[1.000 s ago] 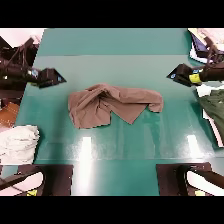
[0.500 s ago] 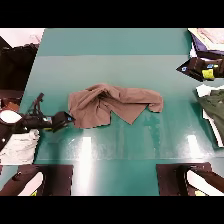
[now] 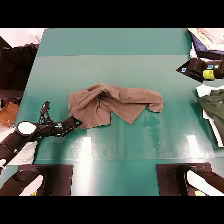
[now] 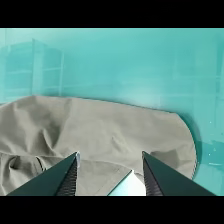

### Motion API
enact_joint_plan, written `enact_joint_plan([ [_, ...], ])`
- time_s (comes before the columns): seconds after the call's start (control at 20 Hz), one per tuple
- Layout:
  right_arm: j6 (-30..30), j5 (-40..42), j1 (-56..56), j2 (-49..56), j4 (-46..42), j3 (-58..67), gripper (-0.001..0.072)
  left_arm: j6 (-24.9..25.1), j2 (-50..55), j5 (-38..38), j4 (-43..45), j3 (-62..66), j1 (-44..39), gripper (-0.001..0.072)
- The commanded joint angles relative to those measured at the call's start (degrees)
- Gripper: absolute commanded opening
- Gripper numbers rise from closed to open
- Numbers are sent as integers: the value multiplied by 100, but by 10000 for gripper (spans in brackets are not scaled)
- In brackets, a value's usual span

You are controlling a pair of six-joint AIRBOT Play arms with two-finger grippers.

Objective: Fold the shirts.

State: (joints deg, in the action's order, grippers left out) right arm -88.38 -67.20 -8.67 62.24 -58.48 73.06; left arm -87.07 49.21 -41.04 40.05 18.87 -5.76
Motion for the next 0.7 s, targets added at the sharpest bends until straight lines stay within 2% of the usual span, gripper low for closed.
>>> enact_joint_plan([
  [0.0,0,-44,44,-4,-2,4,448,-149,20,348,9,-37,-105,642],
  [0.15,0,-26,188,-4,-11,2,448,-146,20,448,-68,-37,-105,641],
  [0.2,0,-24,236,-4,-11,2,447,-142,20,442,-103,-37,-105,534],
  [0.25,0,-24,275,-4,-13,2,447,-61,20,446,-179,-37,-105,344],
  [0.3,0,-24,321,-4,-11,2,448,76,20,450,-240,-37,-105,309],
  [0.4,0,-50,321,-4,-7,2,448,114,20,450,-238,-37,-105,307],
  [0.45,0,-94,321,-4,-7,2,448,140,20,466,-236,-37,-105,212],
  [0.5,0,-140,319,-7,0,-26,448,229,20,516,-236,-37,-105,49],
  [0.65,-2,-389,319,-146,2,-614,448,264,20,570,-212,28,-103,26],
])
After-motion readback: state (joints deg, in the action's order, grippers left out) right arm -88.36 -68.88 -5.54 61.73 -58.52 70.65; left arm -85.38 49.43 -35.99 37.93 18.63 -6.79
